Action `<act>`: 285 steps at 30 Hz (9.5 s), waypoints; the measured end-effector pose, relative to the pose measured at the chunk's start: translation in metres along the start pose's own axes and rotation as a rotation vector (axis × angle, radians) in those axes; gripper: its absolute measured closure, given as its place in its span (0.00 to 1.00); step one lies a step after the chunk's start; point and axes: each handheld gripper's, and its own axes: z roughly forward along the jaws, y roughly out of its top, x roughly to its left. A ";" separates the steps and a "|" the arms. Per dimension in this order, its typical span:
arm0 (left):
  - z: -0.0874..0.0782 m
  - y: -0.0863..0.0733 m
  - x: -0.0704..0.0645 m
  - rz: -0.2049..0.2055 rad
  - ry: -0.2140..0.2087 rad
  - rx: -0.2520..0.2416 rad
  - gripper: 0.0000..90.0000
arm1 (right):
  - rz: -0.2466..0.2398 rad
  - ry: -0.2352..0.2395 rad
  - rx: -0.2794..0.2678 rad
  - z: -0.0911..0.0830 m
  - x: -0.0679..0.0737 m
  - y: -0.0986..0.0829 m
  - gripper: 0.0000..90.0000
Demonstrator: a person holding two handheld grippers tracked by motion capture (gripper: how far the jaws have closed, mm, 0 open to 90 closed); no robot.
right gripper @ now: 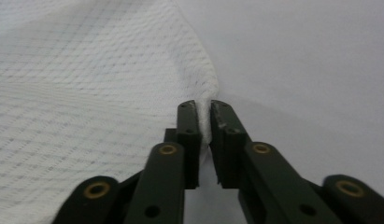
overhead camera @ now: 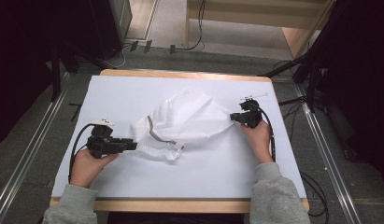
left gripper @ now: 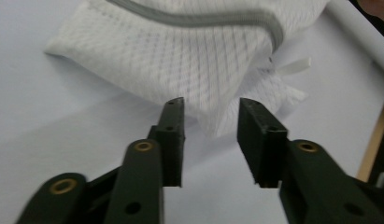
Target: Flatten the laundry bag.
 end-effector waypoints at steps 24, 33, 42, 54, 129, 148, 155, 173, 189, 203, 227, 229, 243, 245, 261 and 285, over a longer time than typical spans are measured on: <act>0.030 0.032 0.042 0.075 0.108 -0.016 0.43 | -0.104 0.077 -0.108 -0.048 0.035 -0.025 0.62; 0.041 0.044 0.064 0.074 0.139 -0.027 0.43 | -0.140 0.094 -0.083 -0.052 0.045 -0.043 0.62; 0.053 0.042 0.072 0.067 0.147 0.020 0.48 | -0.120 0.082 -0.073 -0.050 0.043 -0.048 0.61; 0.053 0.035 0.064 0.076 0.237 0.003 0.77 | -0.109 0.077 -0.072 -0.047 0.038 -0.047 0.61; -0.014 -0.031 0.009 0.000 0.119 0.052 0.89 | -0.026 -0.046 -0.044 0.018 -0.006 0.023 0.88; 0.010 0.014 0.022 0.022 0.099 0.037 0.48 | -0.095 0.018 -0.072 -0.033 0.022 -0.005 0.63; 0.021 0.037 0.024 0.027 0.080 0.019 0.44 | -0.114 0.043 -0.078 -0.046 0.033 -0.016 0.60; 0.052 0.064 0.032 0.001 0.101 0.020 0.56 | -0.121 0.093 -0.065 -0.064 0.054 -0.045 0.57; 0.070 0.071 0.040 0.018 0.065 0.020 0.65 | -0.135 0.139 -0.078 -0.071 0.074 -0.068 0.48; 0.095 0.074 0.048 0.039 0.133 0.067 0.74 | -0.133 0.137 -0.035 -0.067 0.080 -0.077 0.48; 0.078 0.074 0.059 -0.012 0.142 0.039 1.00 | -0.154 0.154 0.008 -0.059 0.087 -0.078 0.50; 0.076 0.073 0.061 -0.017 0.145 0.037 1.00 | -0.168 0.158 0.006 -0.058 0.089 -0.077 0.50; 0.050 0.058 0.077 -0.083 0.175 0.007 1.00 | -0.208 0.184 0.003 -0.048 0.107 -0.070 0.52; 0.045 0.055 0.078 -0.089 0.183 0.005 1.00 | -0.216 0.193 0.004 -0.046 0.111 -0.069 0.53; 0.025 0.033 0.088 -0.160 0.185 -0.010 1.00 | -0.313 0.290 0.033 -0.033 0.150 -0.062 0.58; 0.023 0.031 0.084 -0.120 0.170 -0.051 0.57 | -0.367 0.335 0.064 -0.021 0.179 -0.056 1.00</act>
